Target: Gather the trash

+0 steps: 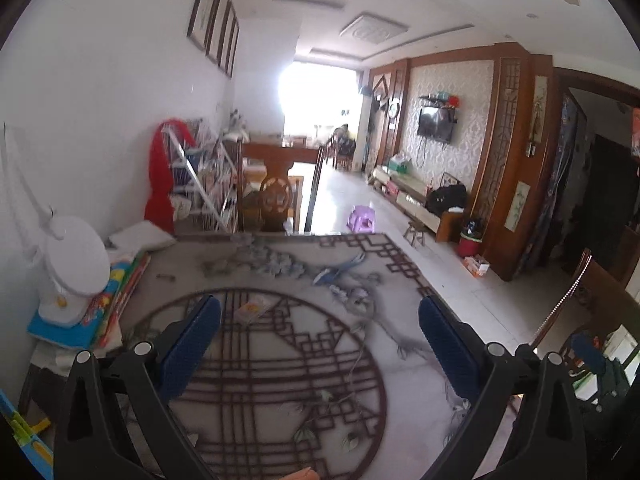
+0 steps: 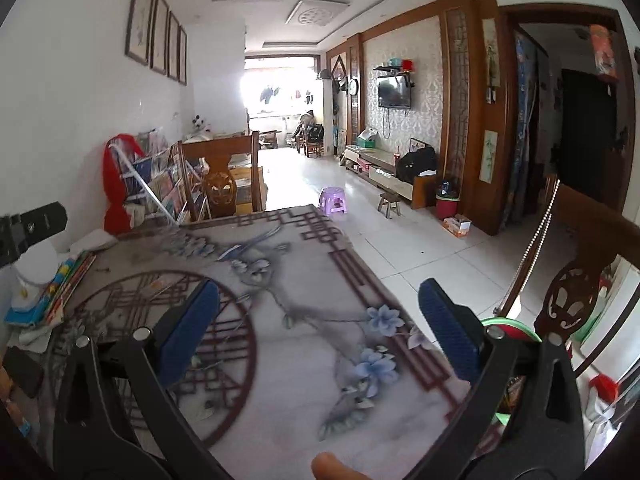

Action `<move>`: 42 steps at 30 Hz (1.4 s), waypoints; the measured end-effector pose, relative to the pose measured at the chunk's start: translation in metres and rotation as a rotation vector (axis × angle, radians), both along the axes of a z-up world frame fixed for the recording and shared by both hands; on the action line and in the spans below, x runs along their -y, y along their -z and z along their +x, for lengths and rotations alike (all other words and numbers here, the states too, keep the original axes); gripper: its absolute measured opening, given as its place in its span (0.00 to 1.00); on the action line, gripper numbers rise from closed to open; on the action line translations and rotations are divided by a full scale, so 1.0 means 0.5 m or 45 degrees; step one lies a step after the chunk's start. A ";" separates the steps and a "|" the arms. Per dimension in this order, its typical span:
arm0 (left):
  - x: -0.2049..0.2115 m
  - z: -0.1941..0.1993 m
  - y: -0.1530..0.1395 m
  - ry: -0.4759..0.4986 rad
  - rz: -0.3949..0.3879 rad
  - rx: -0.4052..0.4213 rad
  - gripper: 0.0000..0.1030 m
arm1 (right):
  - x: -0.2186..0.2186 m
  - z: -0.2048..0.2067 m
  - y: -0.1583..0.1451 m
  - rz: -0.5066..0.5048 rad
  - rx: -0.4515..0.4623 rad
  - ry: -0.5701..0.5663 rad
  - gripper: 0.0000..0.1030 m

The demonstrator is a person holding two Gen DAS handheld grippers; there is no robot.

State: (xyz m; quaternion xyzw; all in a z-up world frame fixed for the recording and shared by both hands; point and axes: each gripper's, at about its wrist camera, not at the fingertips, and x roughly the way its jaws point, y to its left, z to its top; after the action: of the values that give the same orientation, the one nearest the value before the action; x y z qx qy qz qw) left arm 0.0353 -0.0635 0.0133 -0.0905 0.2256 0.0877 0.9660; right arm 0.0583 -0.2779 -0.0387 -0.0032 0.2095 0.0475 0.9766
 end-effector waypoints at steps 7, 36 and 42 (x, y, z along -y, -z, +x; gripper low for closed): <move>-0.057 -0.010 0.011 -0.009 -0.092 -0.033 0.92 | -0.041 -0.017 0.001 -0.035 -0.014 0.028 0.96; -0.081 -0.014 0.022 0.026 -0.106 -0.070 0.92 | -0.071 -0.037 0.016 -0.073 -0.060 0.057 0.96; -0.081 -0.015 0.025 0.030 -0.108 -0.075 0.92 | -0.072 -0.036 0.021 -0.074 -0.066 0.057 0.96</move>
State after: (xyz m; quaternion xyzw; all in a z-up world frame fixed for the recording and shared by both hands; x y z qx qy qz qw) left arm 0.0278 -0.0228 0.0010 -0.1259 0.2583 0.0692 0.9553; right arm 0.0402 -0.2419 -0.0492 -0.0259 0.2361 0.0197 0.9712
